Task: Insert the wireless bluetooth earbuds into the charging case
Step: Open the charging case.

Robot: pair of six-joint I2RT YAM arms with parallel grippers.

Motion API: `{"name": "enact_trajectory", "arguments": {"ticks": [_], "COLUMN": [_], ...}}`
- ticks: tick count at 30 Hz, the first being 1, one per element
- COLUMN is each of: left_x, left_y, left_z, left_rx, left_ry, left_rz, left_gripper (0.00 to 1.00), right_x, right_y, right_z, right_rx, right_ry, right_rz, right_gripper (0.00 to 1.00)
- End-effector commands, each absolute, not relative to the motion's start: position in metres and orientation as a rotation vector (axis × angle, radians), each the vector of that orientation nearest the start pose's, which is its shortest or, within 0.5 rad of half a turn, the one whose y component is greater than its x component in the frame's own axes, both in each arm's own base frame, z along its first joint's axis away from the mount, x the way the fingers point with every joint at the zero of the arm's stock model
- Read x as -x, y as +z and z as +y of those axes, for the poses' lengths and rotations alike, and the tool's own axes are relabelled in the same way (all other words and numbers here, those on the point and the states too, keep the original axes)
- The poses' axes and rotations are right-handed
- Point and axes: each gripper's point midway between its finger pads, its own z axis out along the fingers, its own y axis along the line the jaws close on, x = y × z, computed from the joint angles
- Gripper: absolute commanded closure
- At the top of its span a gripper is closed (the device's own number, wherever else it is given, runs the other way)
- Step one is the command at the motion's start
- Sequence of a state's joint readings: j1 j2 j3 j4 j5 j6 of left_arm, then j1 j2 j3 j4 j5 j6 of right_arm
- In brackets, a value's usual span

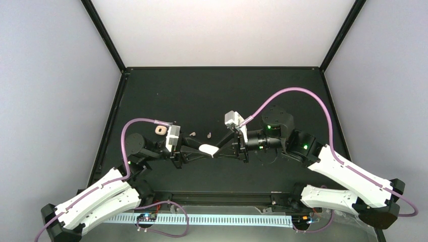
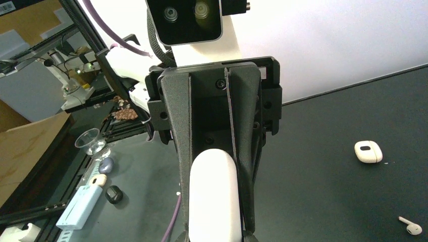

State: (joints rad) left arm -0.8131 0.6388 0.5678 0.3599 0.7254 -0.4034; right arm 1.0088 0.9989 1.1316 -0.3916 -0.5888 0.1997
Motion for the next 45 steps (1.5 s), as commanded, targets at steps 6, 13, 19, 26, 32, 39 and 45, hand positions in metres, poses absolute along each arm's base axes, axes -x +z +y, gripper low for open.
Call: {"name": "enact_trajectory", "arguments": {"ticks": [6,13,19,26,32,39,45], "left_x": [-0.084,-0.086,-0.084,-0.081,-0.08,-0.081,-0.08], "left_y": [0.394,0.391,0.391,0.398,0.396,0.395,0.395], "left_z": [-0.255,-0.256,-0.255,-0.254,-0.257,-0.26,-0.261], "left_rx": [-0.944,-0.936,-0.924,-0.921,-0.94,-0.957,-0.964], "left_ry": [-1.453,-1.462,-1.49,-1.515,-1.528,-1.533,-1.534], "left_rz": [1.102,1.117,1.108,1.084,1.087,1.099,1.094], "left_gripper": [0.68,0.63,0.64,0.63,0.66,0.67,0.71], "right_x": [-0.094,-0.095,-0.095,-0.095,-0.095,-0.093,-0.093], "right_y": [0.386,0.391,0.39,0.387,0.386,0.385,0.383], "right_z": [0.316,0.312,0.311,0.312,0.312,0.314,0.315], "right_rx": [1.122,1.102,1.096,1.103,1.111,1.126,1.135], "right_ry": [1.345,1.334,1.327,1.325,1.328,1.334,1.339], "right_rz": [1.549,1.527,1.524,1.531,1.535,1.536,1.541], "right_gripper": [0.85,0.87,0.87,0.86,0.86,0.86,0.86]}}
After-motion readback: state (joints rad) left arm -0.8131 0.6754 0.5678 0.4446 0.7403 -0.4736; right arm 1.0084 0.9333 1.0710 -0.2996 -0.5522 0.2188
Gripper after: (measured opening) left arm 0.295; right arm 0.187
